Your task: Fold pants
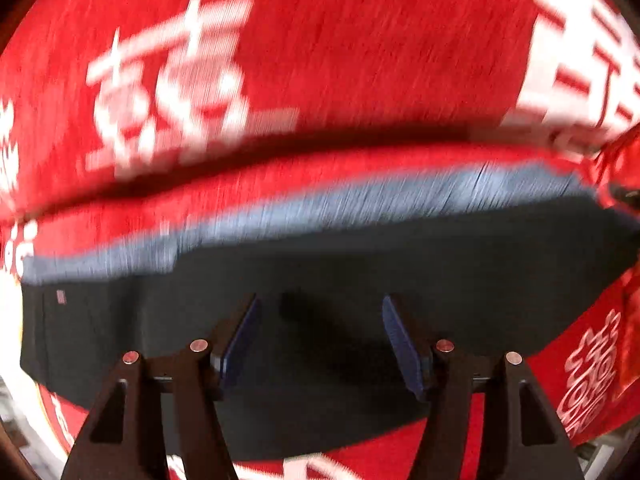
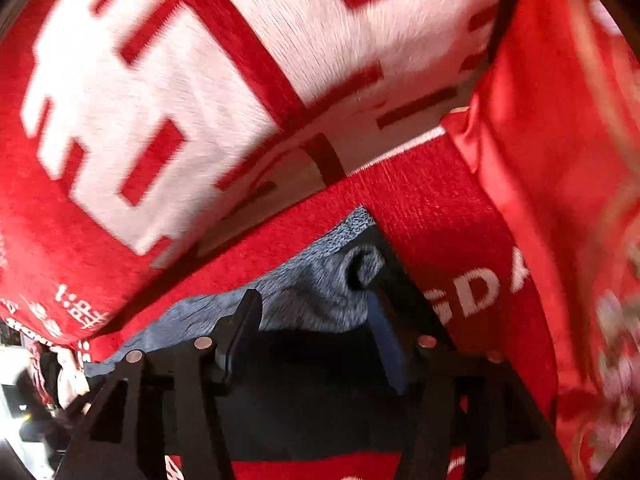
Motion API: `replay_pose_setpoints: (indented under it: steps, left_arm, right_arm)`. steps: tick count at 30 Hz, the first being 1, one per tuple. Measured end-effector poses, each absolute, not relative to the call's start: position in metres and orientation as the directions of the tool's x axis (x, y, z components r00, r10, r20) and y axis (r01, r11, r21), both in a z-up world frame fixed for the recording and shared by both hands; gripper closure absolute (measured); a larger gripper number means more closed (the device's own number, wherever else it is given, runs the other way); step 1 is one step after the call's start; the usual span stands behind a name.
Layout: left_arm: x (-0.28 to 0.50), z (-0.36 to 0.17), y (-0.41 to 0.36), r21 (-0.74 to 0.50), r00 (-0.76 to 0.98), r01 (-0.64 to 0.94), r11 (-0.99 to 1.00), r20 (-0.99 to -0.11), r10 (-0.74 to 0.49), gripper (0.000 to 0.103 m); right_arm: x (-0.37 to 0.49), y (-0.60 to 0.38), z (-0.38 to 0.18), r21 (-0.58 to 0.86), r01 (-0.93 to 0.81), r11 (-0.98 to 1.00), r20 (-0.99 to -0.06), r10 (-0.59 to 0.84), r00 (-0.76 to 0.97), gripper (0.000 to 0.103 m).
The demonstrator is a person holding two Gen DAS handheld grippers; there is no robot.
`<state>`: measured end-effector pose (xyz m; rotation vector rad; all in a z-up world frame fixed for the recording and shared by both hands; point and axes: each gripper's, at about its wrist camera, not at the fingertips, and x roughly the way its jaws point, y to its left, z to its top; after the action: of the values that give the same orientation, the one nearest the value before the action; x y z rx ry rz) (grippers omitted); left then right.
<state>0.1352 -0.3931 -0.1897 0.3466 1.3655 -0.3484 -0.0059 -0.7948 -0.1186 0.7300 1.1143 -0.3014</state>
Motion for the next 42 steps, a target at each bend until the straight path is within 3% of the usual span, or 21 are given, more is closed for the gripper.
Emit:
replay_pose_setpoints:
  steps: [4,8,9,10,11,12,14,17,21,24,27,30,37,42]
  left_arm:
    - [0.125,-0.206,-0.374,0.040,0.113,0.376,0.926,-0.994,-0.003,0.039]
    - [0.129,-0.208,-0.378,0.047,0.123,0.370,0.928,-0.992,0.001,0.039]
    - [0.131,-0.206,-0.384,0.051,0.133,0.374,0.926,-0.991,0.000,0.039]
    - [0.134,-0.202,-0.390,0.050,0.153,0.379,0.924,-0.988,-0.009,0.039]
    - [0.137,-0.197,-0.394,0.051,0.177,0.382,0.923,-0.984,-0.019,0.039]
    - [0.141,-0.194,-0.394,0.055,0.193,0.382,0.923,-0.981,-0.021,0.039]
    - [0.150,-0.191,-0.393,0.076,0.213,0.371,0.926,-0.977,-0.005,0.039]
    - [0.164,-0.193,-0.382,0.101,0.217,0.329,0.939,-0.976,0.029,0.039]
    - [0.163,-0.211,-0.355,0.139,0.204,0.290,0.947,-0.976,0.081,0.039]
    - [0.148,-0.222,-0.351,0.129,0.226,0.295,0.947,-0.972,0.062,0.028]
    - [0.137,-0.215,-0.335,0.100,0.164,0.334,0.937,-0.985,0.047,0.028]
    - [0.128,-0.205,-0.311,0.107,0.137,0.318,0.942,-0.988,0.066,0.028]
    - [0.134,-0.185,-0.232,0.174,0.195,0.163,0.971,-0.971,0.141,0.028]
    - [0.167,-0.191,-0.187,0.268,0.263,0.162,0.950,-0.939,0.221,0.028]
  right_arm:
    - [-0.047,-0.773,-0.102,0.347,0.596,0.724,-0.895,0.066,0.441,0.044]
    - [-0.069,-0.771,-0.125,0.355,0.688,0.633,-0.916,0.090,0.390,0.049]
    - [-0.070,-0.772,-0.135,0.352,0.708,0.613,-0.923,0.102,0.371,0.063]
    - [-0.069,-0.774,-0.143,0.352,0.727,0.590,-0.927,0.108,0.360,0.090]
    - [-0.067,-0.775,-0.144,0.353,0.732,0.583,-0.926,0.107,0.362,0.102]
    - [-0.065,-0.777,-0.142,0.338,0.734,0.590,-0.928,0.078,0.365,0.103]
    - [-0.067,-0.782,-0.137,0.297,0.764,0.573,-0.936,0.018,0.351,0.103]
    - [-0.072,-0.783,-0.132,0.333,0.777,0.534,-0.930,0.049,0.365,0.098]
    - [-0.047,-0.735,-0.117,0.400,0.555,0.729,-0.892,0.170,0.419,0.090]
    - [-0.020,-0.704,-0.139,0.384,0.471,0.795,-0.906,0.225,0.359,0.085]
    - [-0.025,-0.707,-0.158,0.392,0.523,0.757,-0.907,0.225,0.356,0.088]
    - [-0.038,-0.704,-0.149,0.393,0.544,0.741,-0.910,0.230,0.344,0.084]
    - [-0.044,-0.596,-0.141,0.668,0.308,0.678,-0.744,0.593,0.310,0.072]
    - [-0.033,-0.483,-0.173,0.749,0.256,0.611,-0.661,0.714,0.233,0.072]
